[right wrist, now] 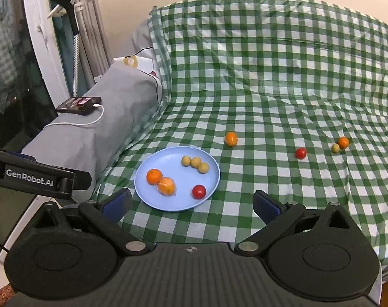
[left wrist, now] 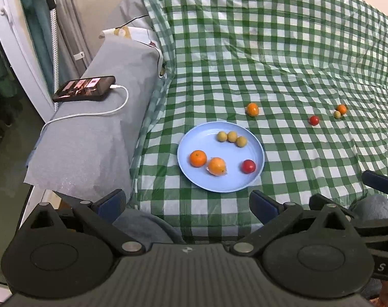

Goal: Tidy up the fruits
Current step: 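Lift both tools back from the plate toward the remaining fruits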

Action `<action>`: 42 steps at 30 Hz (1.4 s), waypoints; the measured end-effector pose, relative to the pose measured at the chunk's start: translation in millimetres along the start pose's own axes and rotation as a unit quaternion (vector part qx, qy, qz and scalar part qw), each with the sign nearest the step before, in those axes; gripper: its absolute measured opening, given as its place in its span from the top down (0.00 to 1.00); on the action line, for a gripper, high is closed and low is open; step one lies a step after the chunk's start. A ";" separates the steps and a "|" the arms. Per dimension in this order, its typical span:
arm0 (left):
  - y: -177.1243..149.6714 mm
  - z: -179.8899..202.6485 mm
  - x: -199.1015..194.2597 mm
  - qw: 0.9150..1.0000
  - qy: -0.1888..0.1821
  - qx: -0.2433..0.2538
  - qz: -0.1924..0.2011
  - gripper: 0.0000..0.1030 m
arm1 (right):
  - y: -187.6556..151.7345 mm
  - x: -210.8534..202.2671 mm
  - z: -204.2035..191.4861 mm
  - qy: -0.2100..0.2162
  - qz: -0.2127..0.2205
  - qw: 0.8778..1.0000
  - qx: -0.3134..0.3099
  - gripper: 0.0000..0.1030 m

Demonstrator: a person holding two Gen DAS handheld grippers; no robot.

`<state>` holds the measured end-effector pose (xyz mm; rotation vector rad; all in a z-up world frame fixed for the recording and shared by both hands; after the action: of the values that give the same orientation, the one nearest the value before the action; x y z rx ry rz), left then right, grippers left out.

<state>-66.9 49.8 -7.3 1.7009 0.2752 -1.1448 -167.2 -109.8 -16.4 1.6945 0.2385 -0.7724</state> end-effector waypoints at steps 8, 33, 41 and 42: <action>-2.7 7.0 0.1 1.000 0.011 0.011 -0.009 0.00 | -1.8 -6.0 5.9 0.005 0.011 1.000 0.012 0.02; 42.5 81.7 105.7 0.994 -0.029 0.055 -0.089 0.00 | 5.8 65.3 114.0 -0.078 -0.027 0.994 0.078 0.01; 59.2 115.4 150.5 0.990 -0.042 0.069 -0.112 0.00 | 5.7 95.7 168.6 -0.118 -0.040 0.987 0.100 0.01; 61.3 119.3 155.3 0.990 -0.043 0.070 -0.114 0.00 | 5.8 99.7 175.3 -0.122 -0.042 0.986 0.103 0.01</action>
<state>-12.6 -127.5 -95.3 1.7693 0.3496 -1.4312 -152.0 -298.3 -86.3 1.7712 0.0606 -1.0883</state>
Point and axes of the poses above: each gripper's, at about its wrist camera, not at the fingertips, and x roughly the way its jaws point, z to its right, y to its top, the point moved 10 cm from there along x, roughly the way its jaws point, and after that the axes turned 8 degrees about -y, right-handed, at the moved point
